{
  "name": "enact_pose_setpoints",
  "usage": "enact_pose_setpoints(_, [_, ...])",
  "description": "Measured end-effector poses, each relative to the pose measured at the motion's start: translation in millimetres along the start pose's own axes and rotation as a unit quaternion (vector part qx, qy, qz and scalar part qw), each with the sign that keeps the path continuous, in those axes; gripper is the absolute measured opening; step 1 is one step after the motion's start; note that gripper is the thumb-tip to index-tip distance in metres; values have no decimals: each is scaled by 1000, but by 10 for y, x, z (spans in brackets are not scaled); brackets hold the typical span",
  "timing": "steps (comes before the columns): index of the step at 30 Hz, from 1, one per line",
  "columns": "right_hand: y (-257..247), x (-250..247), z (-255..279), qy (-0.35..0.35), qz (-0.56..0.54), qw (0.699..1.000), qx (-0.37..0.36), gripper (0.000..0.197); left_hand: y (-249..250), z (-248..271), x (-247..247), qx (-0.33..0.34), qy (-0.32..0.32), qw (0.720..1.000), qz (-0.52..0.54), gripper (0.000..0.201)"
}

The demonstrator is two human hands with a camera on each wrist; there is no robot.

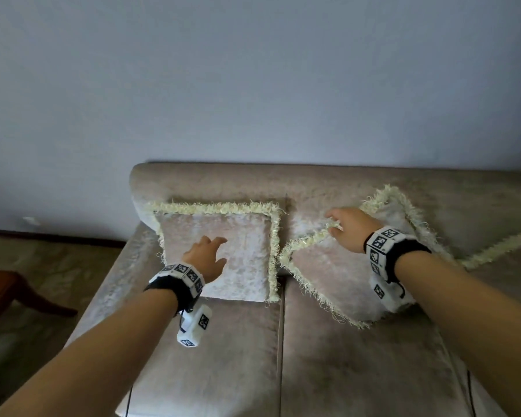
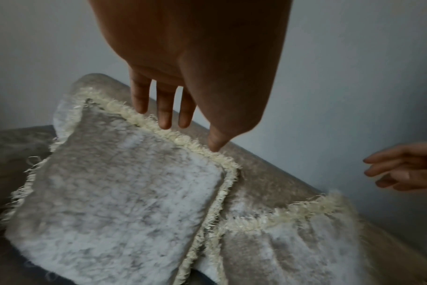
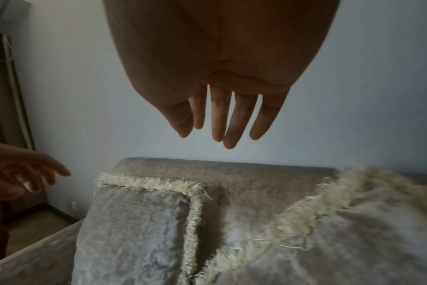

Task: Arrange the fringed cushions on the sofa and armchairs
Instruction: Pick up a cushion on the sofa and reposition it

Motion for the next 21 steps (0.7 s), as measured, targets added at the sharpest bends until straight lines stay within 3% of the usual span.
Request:
enact_pose_setpoints(11, [-1757,1390,-1325,-68,8,997,32,52,-2517,-993,579,-21,-42,999,12,67])
enact_pose_setpoints(17, [-2018,1813,-1933,-96,70,993,5,51,-3158,-1582,1145,-30,-96,994,49,67])
enact_pose_setpoints(21, [-2033,1992,-2451,-79,144,986,-30,62,-3293,-1860,1606,-27,-95,988,119,92])
Point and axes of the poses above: each hand's wrist, its own z-axis away from the middle knuckle, its own x-axis out of the palm, y = z × x, the point moved 9 cm from there along -z, towards the middle knuckle, and after that the axes turned 1 degree about -x, right-handed, at the moved point
